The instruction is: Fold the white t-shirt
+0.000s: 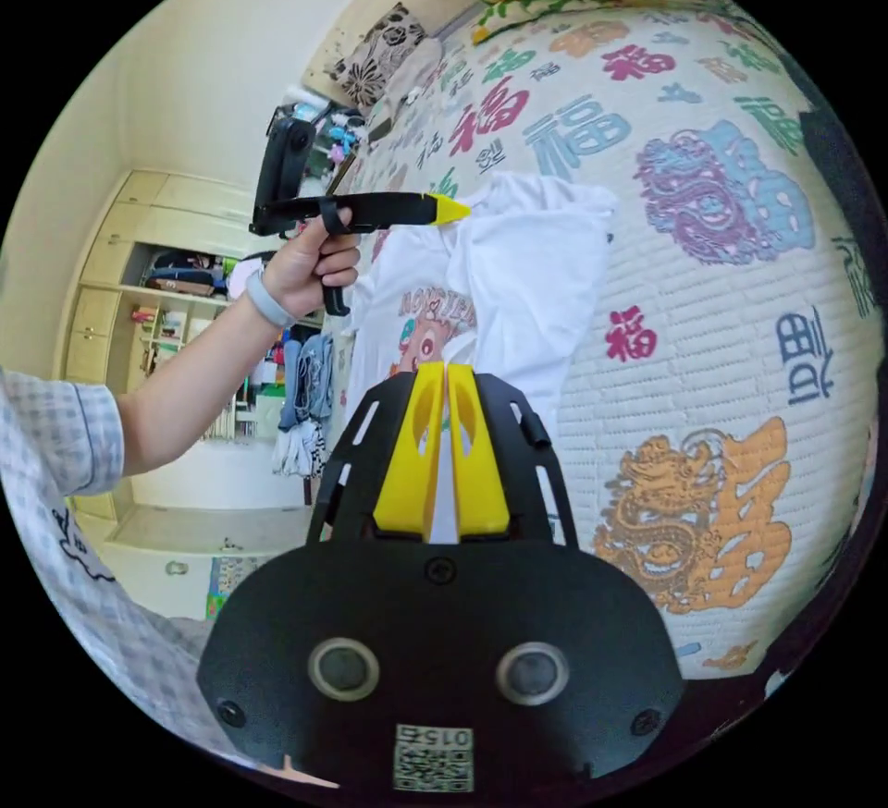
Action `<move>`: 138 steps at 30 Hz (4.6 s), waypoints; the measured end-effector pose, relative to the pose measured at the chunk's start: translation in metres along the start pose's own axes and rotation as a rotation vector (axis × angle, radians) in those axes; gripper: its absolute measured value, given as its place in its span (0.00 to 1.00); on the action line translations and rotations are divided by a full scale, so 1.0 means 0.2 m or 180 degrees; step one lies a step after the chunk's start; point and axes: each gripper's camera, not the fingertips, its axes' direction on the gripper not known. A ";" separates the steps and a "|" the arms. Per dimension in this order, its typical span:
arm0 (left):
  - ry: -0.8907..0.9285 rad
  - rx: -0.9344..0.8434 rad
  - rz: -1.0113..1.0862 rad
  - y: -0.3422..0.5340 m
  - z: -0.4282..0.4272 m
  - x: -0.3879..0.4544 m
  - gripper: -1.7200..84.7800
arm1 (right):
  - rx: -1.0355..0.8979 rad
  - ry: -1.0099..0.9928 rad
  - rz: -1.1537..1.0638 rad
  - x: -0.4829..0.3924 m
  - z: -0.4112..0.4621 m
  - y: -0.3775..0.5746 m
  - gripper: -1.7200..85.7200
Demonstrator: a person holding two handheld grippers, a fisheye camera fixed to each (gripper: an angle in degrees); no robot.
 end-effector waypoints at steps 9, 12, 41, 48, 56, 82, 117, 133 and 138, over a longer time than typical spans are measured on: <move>0.0391 0.0447 -0.1026 0.68 -0.12 -0.54 0.03 | -0.0433 0.0119 -0.0152 -0.08 0.28 -0.05 0.04; 0.0315 0.0669 -0.0823 0.75 -0.22 -0.47 0.03 | -0.0370 0.0141 -0.0116 -0.08 0.27 -0.07 0.06; -0.0361 0.0112 -0.0651 0.93 -0.53 -0.36 0.04 | -0.0731 0.0533 0.0102 -0.09 0.71 -0.39 0.04; -0.0266 0.0273 -0.0350 0.49 -0.44 -0.30 0.11 | -0.0770 0.0777 0.0360 0.01 0.82 -0.50 0.10; -0.0506 0.0064 -0.0448 0.42 -0.43 -0.35 0.03 | -0.0593 0.0681 0.0479 0.03 0.90 -0.51 0.03; -0.0697 0.1622 -0.1412 2.28 -1.56 -0.65 0.08 | -0.0651 0.1366 -0.0067 -0.54 1.23 -0.91 0.06; -0.1107 0.2628 -0.2378 3.70 -1.90 -0.78 0.02 | -0.0870 0.1413 -0.2152 -2.15 2.73 -2.00 0.01; -0.0446 0.1385 -0.1708 2.95 -1.36 -0.52 0.07 | -0.0495 0.1793 -0.0159 -1.34 1.93 -1.69 0.11; -0.0557 0.1825 -0.1776 2.90 -1.53 -0.53 0.06 | -0.0634 0.1537 -0.0885 -1.55 2.06 -1.82 0.09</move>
